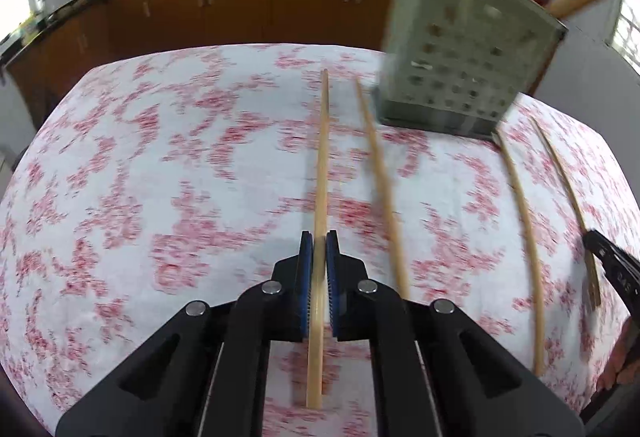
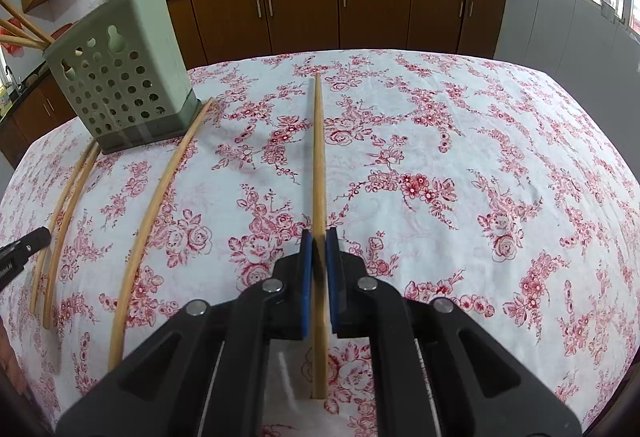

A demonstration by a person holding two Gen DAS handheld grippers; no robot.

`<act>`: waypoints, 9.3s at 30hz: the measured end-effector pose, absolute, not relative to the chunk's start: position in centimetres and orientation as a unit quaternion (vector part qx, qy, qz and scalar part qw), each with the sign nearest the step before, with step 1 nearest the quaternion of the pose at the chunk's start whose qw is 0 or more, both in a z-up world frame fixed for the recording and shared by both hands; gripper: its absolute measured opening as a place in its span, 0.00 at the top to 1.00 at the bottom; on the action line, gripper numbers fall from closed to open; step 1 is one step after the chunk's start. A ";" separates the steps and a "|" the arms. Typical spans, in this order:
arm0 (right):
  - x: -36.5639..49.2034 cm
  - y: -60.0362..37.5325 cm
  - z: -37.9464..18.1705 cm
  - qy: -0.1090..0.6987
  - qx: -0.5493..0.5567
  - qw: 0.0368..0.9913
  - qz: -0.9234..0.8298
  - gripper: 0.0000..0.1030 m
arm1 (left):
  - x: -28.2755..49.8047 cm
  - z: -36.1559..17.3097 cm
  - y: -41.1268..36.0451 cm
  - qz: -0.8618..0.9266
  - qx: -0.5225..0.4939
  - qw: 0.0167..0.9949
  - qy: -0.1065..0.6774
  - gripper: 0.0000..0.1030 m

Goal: Organize utensils
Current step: 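Lift the chopstick with the left tool while the right tool lifts its chopstick, then carry the left tool's chopstick over the green holder while the right tool carries its chopstick there, then open the left tool to drop its chopstick into the holder while the right tool opens too, then lower the left tool onto a chopstick and close it while the right tool grasps the last one, then lift the chopstick with the left tool while the right tool lifts its chopstick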

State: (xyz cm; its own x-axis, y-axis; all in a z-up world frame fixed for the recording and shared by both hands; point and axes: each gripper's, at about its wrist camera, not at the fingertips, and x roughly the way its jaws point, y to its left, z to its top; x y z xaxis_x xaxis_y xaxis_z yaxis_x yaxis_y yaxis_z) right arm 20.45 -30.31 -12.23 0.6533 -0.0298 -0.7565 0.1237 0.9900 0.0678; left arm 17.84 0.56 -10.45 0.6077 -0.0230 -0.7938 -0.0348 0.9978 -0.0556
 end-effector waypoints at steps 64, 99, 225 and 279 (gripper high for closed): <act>17.7 -30.2 -12.3 0.416 0.065 0.907 -0.025 0.92 | 14.3 -10.5 3.6 0.006 -0.013 0.904 0.428 0.92; 15.2 -33.3 4.2 0.212 0.085 0.974 -0.009 0.92 | 12.2 5.7 4.3 -0.045 -0.052 0.962 0.264 0.93; 20.2 -28.7 -12.0 0.418 0.065 0.906 -0.015 0.92 | 16.6 -10.1 4.2 0.038 -0.030 0.900 0.434 0.92; 20.6 -28.4 -12.2 0.414 0.048 0.909 -0.014 0.90 | 16.3 -10.3 4.0 0.027 -0.017 0.905 0.424 0.83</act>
